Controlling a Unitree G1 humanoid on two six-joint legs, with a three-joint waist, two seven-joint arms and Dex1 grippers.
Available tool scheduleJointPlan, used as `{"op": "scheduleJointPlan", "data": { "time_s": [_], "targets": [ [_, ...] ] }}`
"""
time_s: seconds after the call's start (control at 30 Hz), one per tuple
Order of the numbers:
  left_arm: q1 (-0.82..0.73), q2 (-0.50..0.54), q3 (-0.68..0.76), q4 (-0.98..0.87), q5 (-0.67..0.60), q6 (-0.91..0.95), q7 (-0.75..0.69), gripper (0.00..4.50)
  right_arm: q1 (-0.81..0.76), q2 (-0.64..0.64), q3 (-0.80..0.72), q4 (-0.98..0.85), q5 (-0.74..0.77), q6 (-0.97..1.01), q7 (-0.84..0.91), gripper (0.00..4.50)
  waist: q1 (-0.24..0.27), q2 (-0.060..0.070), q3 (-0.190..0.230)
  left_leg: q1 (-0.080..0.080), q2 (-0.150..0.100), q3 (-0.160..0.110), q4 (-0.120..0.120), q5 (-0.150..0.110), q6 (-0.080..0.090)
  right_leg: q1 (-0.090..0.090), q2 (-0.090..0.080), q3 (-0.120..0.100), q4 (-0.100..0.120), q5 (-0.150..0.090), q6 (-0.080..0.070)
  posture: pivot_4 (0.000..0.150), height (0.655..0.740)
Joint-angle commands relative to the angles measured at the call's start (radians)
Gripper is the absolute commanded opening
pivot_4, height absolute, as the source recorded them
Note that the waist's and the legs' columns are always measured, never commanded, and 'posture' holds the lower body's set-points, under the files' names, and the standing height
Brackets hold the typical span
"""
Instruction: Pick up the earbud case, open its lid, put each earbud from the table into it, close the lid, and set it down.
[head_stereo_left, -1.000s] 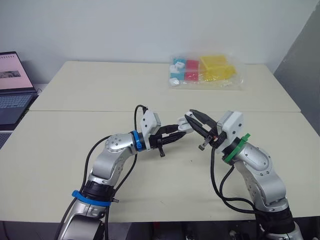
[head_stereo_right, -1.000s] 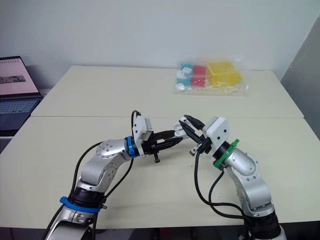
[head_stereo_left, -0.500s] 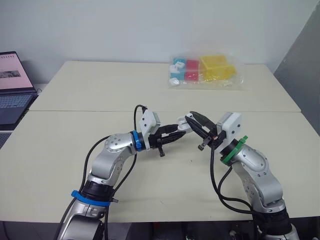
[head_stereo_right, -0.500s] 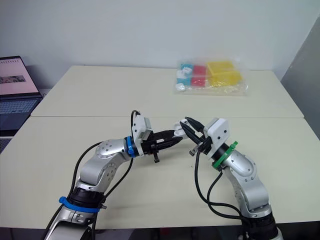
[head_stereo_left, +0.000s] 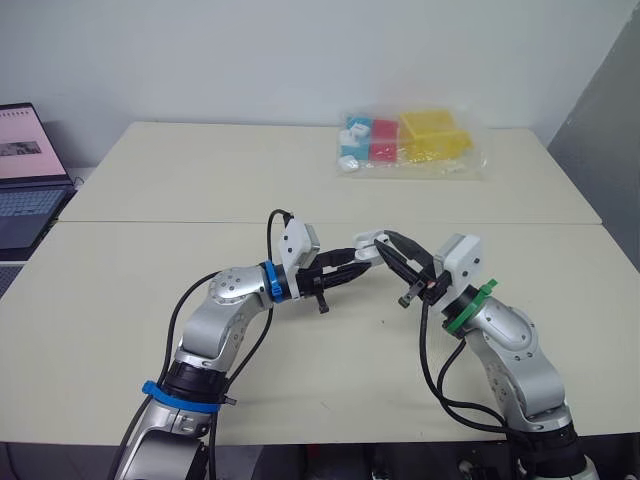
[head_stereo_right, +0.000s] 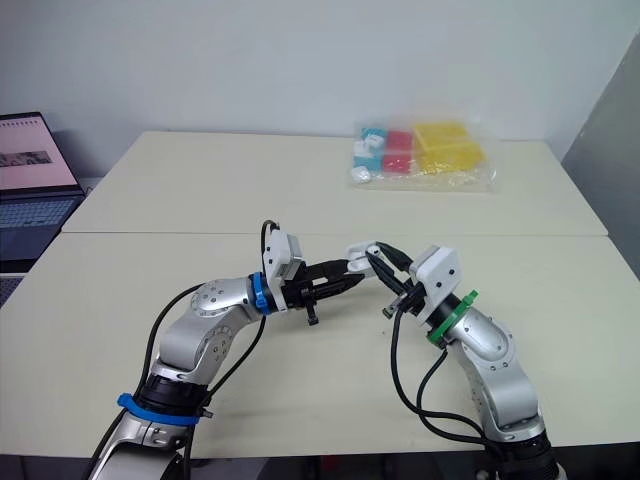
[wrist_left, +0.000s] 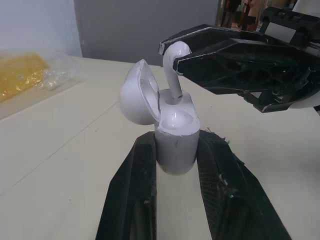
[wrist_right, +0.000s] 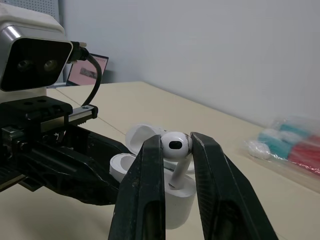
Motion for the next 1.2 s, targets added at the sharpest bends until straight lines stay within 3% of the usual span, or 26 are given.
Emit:
{"op": "scheduleJointPlan", "data": {
  "time_s": [0.03,0.73,1.0,1.2],
  "targets": [
    [0.000,-0.002,0.017,-0.035,-0.016,-0.021,-0.003,0.78,0.003,-0.004,-0.001,-0.003,-0.018,-0.042,-0.008,0.41,0.000,0.000,0.000,0.000,0.000,0.000,0.000,0.000,0.000,0.000,0.000,0.000,0.000,0.000,0.000,0.150,0.7359],
    [0.007,-0.010,0.023,-0.032,-0.016,-0.030,-0.001,0.78,0.033,-0.007,0.013,0.004,-0.031,-0.036,-0.011,0.41,0.000,0.000,0.000,0.000,0.000,0.000,0.000,0.000,0.000,0.000,0.000,0.000,0.000,0.000,0.000,0.150,0.7359],
    [0.008,-0.008,0.023,-0.029,-0.011,-0.034,0.001,0.78,0.030,-0.027,0.011,-0.038,-0.017,-0.007,-0.010,3.15,0.000,0.000,0.000,0.000,0.000,0.000,0.000,0.000,0.000,0.000,0.000,0.000,0.000,0.000,0.000,0.150,0.7359],
    [0.016,-0.006,0.021,-0.026,-0.002,-0.043,0.008,0.78,0.057,-0.071,-0.032,-0.153,0.059,0.067,0.010,3.19,0.001,0.000,0.000,0.000,0.000,0.000,0.000,0.000,0.000,0.000,0.000,0.000,0.000,0.000,0.000,0.150,0.7359]
  ]
}}
